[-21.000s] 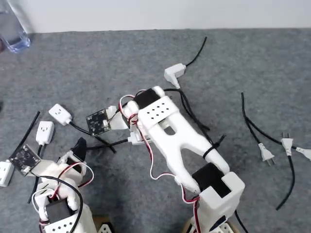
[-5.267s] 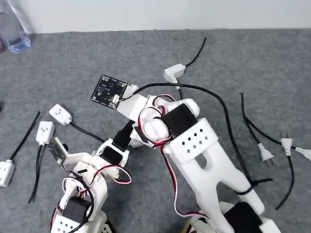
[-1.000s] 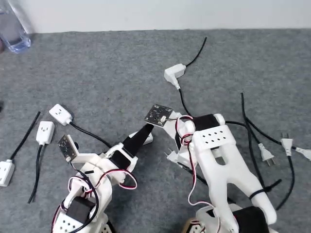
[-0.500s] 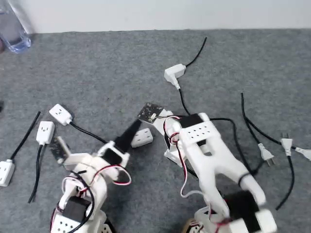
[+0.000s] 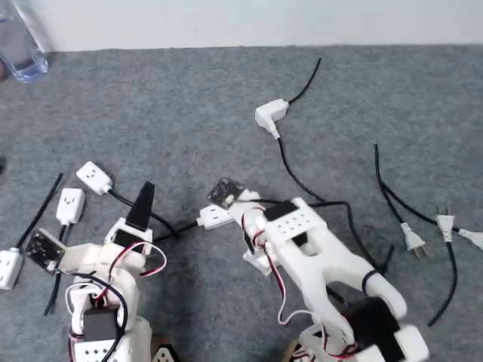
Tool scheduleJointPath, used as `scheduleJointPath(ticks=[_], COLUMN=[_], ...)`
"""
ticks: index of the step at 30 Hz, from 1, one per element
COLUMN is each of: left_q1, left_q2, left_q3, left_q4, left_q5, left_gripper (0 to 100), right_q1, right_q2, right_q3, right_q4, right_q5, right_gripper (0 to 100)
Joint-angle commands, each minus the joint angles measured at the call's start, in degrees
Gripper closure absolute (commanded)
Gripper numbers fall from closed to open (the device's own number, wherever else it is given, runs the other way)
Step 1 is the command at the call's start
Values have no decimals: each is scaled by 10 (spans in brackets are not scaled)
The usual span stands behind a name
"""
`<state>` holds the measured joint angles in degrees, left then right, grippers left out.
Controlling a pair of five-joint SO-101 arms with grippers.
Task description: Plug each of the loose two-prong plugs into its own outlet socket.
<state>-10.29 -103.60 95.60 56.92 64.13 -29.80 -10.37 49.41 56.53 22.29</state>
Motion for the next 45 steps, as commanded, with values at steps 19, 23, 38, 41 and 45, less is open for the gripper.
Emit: scheduleJointPath(ticks=[19, 23, 38, 41, 45], left_q1=[-4, -4, -6, -6, -6], left_q2=[-7, -7, -7, -7, -7], left_q3=[-6, -6, -6, -6, -6], left_q4=[-13, -13, -13, -13, -13], left_q5=[-5, -5, -5, -5, -5], left_gripper=[623, 623, 623, 623, 623], right_q1=[-42, -43, -43, -42, -42], right_q2=[-22, -22, -22, -22, -22], right_q3=[32, 40, 53, 53, 54], right_q4=[-77, -75, -76, -77, -81], right_q5=[-16, -16, -17, -17, -17], right_gripper=[746, 746, 746, 777, 923])
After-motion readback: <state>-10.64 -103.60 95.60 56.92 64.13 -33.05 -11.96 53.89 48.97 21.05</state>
